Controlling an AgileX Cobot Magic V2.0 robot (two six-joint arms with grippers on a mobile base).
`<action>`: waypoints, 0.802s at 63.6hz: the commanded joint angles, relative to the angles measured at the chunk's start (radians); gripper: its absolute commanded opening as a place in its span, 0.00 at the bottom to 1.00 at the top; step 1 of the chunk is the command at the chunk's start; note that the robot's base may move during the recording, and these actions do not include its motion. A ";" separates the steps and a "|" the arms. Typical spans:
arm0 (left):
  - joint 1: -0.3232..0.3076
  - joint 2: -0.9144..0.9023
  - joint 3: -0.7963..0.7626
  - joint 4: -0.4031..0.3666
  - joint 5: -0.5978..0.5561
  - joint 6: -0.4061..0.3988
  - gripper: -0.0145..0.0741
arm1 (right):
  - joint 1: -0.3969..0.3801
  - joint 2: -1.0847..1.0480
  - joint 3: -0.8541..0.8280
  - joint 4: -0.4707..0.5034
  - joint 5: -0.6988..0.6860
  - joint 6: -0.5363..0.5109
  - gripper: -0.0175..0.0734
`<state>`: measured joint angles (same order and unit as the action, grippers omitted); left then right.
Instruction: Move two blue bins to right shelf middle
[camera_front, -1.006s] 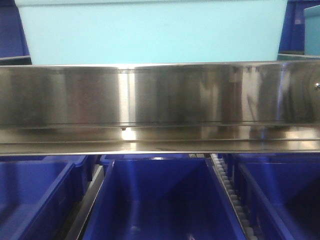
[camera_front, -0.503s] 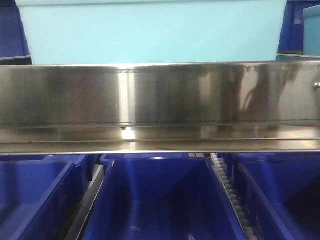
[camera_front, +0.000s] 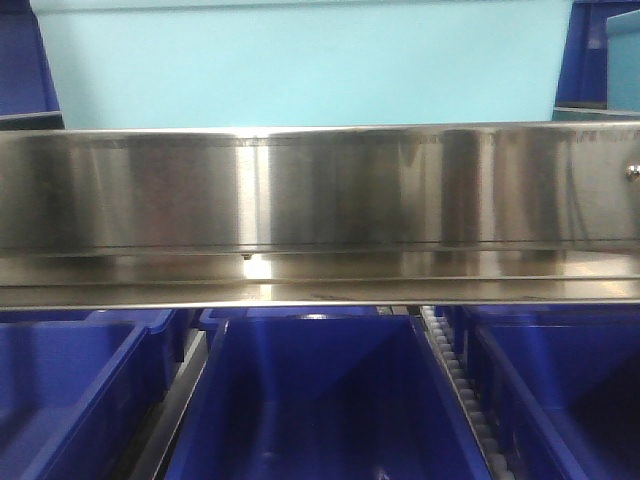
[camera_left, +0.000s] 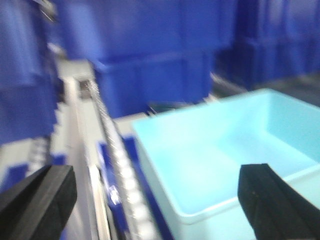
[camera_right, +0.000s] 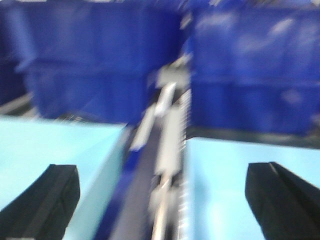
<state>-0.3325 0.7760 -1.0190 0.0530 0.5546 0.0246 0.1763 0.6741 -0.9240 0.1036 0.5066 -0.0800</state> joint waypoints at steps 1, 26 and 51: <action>-0.024 0.101 -0.099 -0.015 0.068 -0.001 0.79 | 0.071 0.105 -0.117 0.001 0.090 -0.002 0.82; -0.022 0.558 -0.619 0.039 0.520 -0.141 0.79 | 0.217 0.675 -0.766 -0.003 0.662 0.098 0.82; -0.022 0.896 -0.824 0.055 0.667 -0.197 0.79 | 0.217 1.001 -0.991 -0.009 0.714 0.142 0.82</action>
<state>-0.3480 1.6373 -1.8324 0.1024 1.2160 -0.1576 0.3915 1.6388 -1.9059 0.1099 1.2145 0.0556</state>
